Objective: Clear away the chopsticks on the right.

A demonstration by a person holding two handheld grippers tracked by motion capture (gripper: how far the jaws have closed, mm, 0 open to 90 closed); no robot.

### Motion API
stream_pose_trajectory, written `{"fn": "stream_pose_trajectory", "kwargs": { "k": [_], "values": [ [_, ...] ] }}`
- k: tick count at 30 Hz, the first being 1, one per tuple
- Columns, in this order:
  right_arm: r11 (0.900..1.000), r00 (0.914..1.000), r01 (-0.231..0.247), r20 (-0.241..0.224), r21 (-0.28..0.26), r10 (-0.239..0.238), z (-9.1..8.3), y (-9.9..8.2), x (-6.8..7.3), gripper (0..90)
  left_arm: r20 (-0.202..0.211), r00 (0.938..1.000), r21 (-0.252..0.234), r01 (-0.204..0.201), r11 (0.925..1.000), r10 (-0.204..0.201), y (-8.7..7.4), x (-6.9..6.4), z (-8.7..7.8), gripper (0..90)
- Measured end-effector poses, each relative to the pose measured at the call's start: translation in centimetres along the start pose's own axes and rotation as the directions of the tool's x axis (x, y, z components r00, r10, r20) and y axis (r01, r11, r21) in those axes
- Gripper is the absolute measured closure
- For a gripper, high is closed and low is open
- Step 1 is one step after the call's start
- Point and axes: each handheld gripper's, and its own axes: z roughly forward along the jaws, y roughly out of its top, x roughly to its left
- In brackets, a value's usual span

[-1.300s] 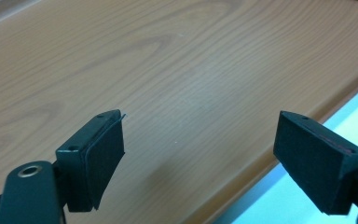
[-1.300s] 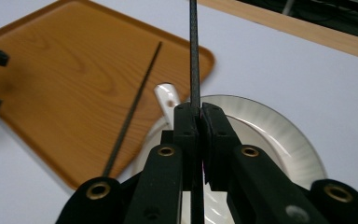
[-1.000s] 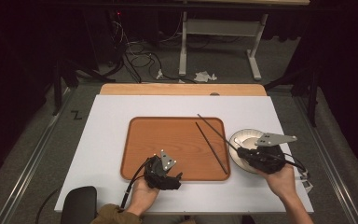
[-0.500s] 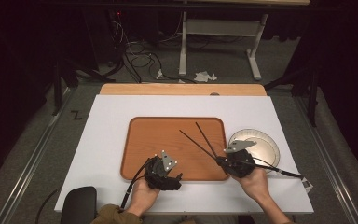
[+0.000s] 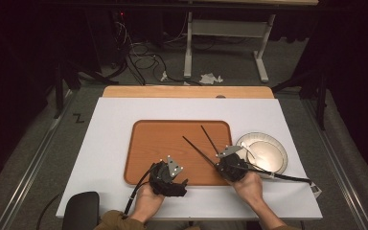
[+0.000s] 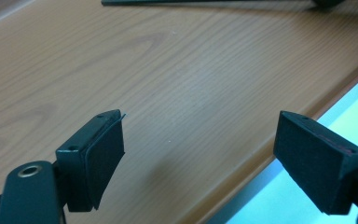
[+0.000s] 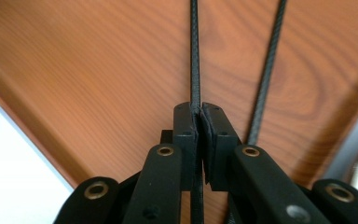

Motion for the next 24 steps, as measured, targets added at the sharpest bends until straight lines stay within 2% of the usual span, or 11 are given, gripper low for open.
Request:
{"fn": "stream_pose_trajectory", "kwargs": {
  "k": [3, 7, 12, 19, 21, 24],
  "values": [
    [0.9999, 0.9999, 0.01, 0.004, -0.001, -0.01, 0.24, -0.02, 0.01, 85.5, -0.002, 1.0, -0.003, 0.008, 1.0, -0.008, 0.02, 0.14, -0.02, 16.5],
    [0.9998, 0.9996, 0.018, 0.021, -0.007, -0.018, 0.26, -0.09, 0.05, 83.7, 0.002, 1.0, 0.008, -0.006, 1.0, 0.005, 0.01, -0.11, 0.1, 16.5],
    [0.9994, 0.9986, 0.035, 0.04, 0.0, -0.035, 0.19, -0.15, 0.0, 85.5, 0.0, 1.0, 0.002, -0.002, 1.0, 0.002, 0.0, -0.06, 0.02, 16.5],
    [0.999, 0.991, 0.043, 0.127, 0.01, -0.044, 0.26, -0.21, -0.45, 85.5, 0.007, 1.0, 0.007, -0.006, 1.0, 0.006, -0.01, -0.19, 0.06, 16.5],
    [0.9995, 0.9904, 0.029, 0.135, 0.008, -0.03, 0.27, -0.19, -0.46, 85.1, 0.006, 1.0, 0.004, -0.004, 1.0, 0.004, -0.01, -0.15, -0.02, 16.5],
    [0.9994, 0.9904, 0.033, 0.134, 0.011, -0.034, 0.23, -0.2, -0.5, 83.6, 0.004, 1.0, 0.002, 0.004, 1.0, -0.004, 0.02, -0.02, -0.02, 16.5]
  ]
}}
